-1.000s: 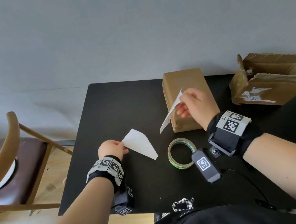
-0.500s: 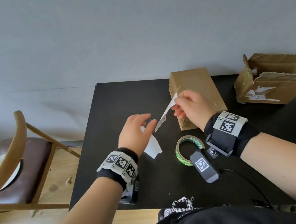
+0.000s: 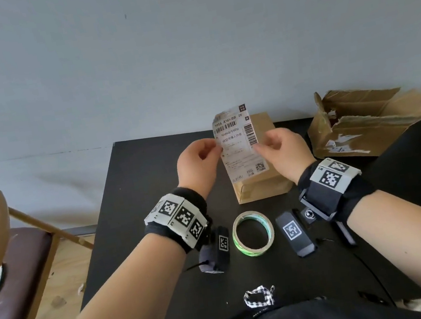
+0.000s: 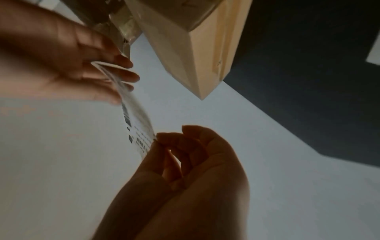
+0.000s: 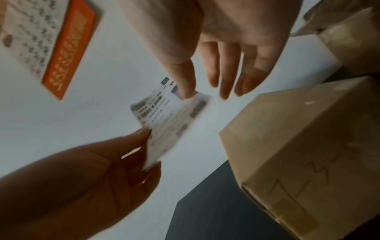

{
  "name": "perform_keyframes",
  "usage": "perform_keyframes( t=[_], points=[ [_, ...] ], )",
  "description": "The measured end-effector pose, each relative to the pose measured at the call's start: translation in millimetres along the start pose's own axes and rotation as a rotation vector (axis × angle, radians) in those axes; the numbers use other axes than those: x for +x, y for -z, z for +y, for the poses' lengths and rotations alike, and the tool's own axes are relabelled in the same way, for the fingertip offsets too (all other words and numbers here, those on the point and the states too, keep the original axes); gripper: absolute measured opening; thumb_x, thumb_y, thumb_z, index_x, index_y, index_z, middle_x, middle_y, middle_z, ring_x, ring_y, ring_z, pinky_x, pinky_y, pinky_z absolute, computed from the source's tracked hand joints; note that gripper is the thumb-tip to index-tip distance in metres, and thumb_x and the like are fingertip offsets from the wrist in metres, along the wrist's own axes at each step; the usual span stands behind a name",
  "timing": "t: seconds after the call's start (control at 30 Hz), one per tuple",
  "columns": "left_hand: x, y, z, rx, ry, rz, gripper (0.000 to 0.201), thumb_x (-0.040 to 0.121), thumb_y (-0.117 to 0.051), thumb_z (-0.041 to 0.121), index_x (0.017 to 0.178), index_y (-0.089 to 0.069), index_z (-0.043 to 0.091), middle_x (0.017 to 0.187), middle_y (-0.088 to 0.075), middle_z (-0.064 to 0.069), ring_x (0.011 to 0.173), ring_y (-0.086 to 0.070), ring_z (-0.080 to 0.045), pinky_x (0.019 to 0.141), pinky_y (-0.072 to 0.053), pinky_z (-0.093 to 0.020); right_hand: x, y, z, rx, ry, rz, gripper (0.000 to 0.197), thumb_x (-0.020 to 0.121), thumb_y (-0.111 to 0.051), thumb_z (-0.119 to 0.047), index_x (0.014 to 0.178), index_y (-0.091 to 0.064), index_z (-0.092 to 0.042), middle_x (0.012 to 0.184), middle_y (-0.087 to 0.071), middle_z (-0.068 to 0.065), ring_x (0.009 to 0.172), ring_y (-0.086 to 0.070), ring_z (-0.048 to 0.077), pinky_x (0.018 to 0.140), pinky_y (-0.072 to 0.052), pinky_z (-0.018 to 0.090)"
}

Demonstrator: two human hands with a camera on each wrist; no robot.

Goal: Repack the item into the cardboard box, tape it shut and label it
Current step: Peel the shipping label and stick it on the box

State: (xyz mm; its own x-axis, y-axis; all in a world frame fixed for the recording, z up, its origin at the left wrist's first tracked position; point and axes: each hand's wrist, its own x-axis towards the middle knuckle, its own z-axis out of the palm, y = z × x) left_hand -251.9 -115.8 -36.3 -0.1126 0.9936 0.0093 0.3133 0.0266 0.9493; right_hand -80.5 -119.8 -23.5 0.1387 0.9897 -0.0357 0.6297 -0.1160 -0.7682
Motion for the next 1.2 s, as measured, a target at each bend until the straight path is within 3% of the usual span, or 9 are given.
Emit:
perform_keyframes(
  t=[0.07, 0.17, 0.37, 0.5, 0.57, 0.63, 0.73, 0.9, 1.2],
  points=[
    [10.1, -7.7, 4.6, -0.067, 0.041, -0.009, 0.013, 0.090, -0.060, 0.017, 0.082, -0.063, 0.026, 0.076, -0.063, 0.010, 0.070, -0.057, -0.006, 0.075, -0.052, -0.028, 8.2, 7.5, 8.5, 0.004, 0.022, -0.019, 0.021, 0.090, -0.059, -0.023, 0.106, -0.066, -0.012, 0.103, -0.067, -0.001, 0.097, -0.063, 0.015, 0.081, -0.047, 0.022],
    [22.1, -20.7, 6.7, -0.080, 0.057, -0.025, 0.010, 0.090, -0.060, 0.015, 0.087, -0.065, 0.022, 0.076, -0.064, 0.010, 0.067, -0.057, -0.003, 0.072, -0.049, -0.024, 19.4, 17.7, 15.6, 0.033, 0.031, -0.020, 0.010, 0.091, -0.058, -0.019, 0.088, -0.067, -0.017, 0.087, -0.067, -0.004, 0.079, -0.061, 0.007, 0.069, -0.046, 0.016],
    [40.1, -46.1, 6.0, -0.067, 0.096, -0.083, 0.010, 0.090, -0.060, 0.015, 0.090, -0.066, 0.022, 0.082, -0.067, 0.008, 0.074, -0.061, -0.006, 0.081, -0.053, -0.028, 41.9, 26.5, 32.7, 0.056, -0.016, -0.088, 0.006, 0.089, -0.061, -0.018, 0.088, -0.066, -0.014, 0.091, -0.067, 0.002, 0.087, -0.064, 0.017, 0.079, -0.053, 0.030],
    [51.0, -56.5, -5.3, 0.097, 0.117, -0.072, 0.037, 0.088, -0.061, 0.022, 0.124, -0.056, 0.013, 0.101, -0.066, 0.006, 0.094, -0.062, -0.011, 0.087, -0.050, -0.028, 59.8, 28.2, 46.2, -0.031, -0.060, -0.064, 0.013, 0.091, -0.057, -0.018, 0.092, -0.065, -0.009, 0.094, -0.065, 0.004, 0.085, -0.059, 0.017, 0.078, -0.048, 0.029],
    [54.7, -56.9, -15.8, 0.312, 0.043, -0.129, 0.058, 0.082, -0.066, 0.029, 0.135, -0.047, 0.014, 0.125, -0.057, 0.002, 0.115, -0.055, -0.014, 0.094, -0.045, -0.027, 66.9, 28.3, 53.7, -0.040, -0.100, -0.083, 0.015, 0.092, -0.056, -0.018, 0.092, -0.067, -0.007, 0.095, -0.067, 0.007, 0.085, -0.060, 0.019, 0.080, -0.050, 0.032],
    [53.5, -56.3, -23.6, 0.555, -0.015, -0.317, 0.082, 0.076, -0.072, 0.037, 0.145, -0.032, 0.016, 0.149, -0.035, -0.001, 0.138, -0.031, -0.017, 0.109, -0.030, -0.030, 71.4, 26.5, 60.5, -0.029, -0.133, -0.138, 0.016, 0.091, -0.057, -0.017, 0.093, -0.068, -0.005, 0.098, -0.069, 0.009, 0.090, -0.063, 0.021, 0.085, -0.052, 0.036],
    [49.4, -55.8, -28.7, 0.822, -0.066, -0.496, 0.109, 0.070, -0.074, 0.051, 0.151, -0.011, 0.016, 0.159, -0.007, 0.004, 0.146, -0.001, -0.015, 0.119, -0.009, -0.038, 76.8, 22.1, 66.2, -0.044, -0.150, -0.188, 0.017, 0.091, -0.057, -0.016, 0.095, -0.068, -0.004, 0.101, -0.069, 0.010, 0.095, -0.064, 0.022, 0.086, -0.051, 0.035],
    [54.1, -55.0, -33.0, 0.978, -0.102, -0.506, 0.114, 0.067, -0.066, 0.067, 0.151, -0.005, 0.019, 0.159, 0.000, 0.008, 0.146, 0.004, -0.014, 0.118, -0.002, -0.043, 81.5, 15.9, 67.6, -0.068, -0.155, -0.185, 0.020, 0.092, -0.056, -0.017, 0.098, -0.070, -0.004, 0.102, -0.069, 0.010, 0.094, -0.063, 0.022, 0.084, -0.049, 0.032],
    [52.4, -56.2, -29.3, 1.028, -0.093, -0.516, 0.113, 0.068, -0.063, 0.069, 0.151, -0.004, 0.020, 0.159, 0.001, 0.007, 0.146, 0.004, -0.014, 0.119, -0.002, -0.045, 83.7, 12.1, 65.9, -0.065, -0.180, -0.217, 0.022, 0.092, -0.056, -0.019, 0.095, -0.072, -0.004, 0.101, -0.070, 0.011, 0.095, -0.063, 0.023, 0.089, -0.049, 0.036]
  ],
)
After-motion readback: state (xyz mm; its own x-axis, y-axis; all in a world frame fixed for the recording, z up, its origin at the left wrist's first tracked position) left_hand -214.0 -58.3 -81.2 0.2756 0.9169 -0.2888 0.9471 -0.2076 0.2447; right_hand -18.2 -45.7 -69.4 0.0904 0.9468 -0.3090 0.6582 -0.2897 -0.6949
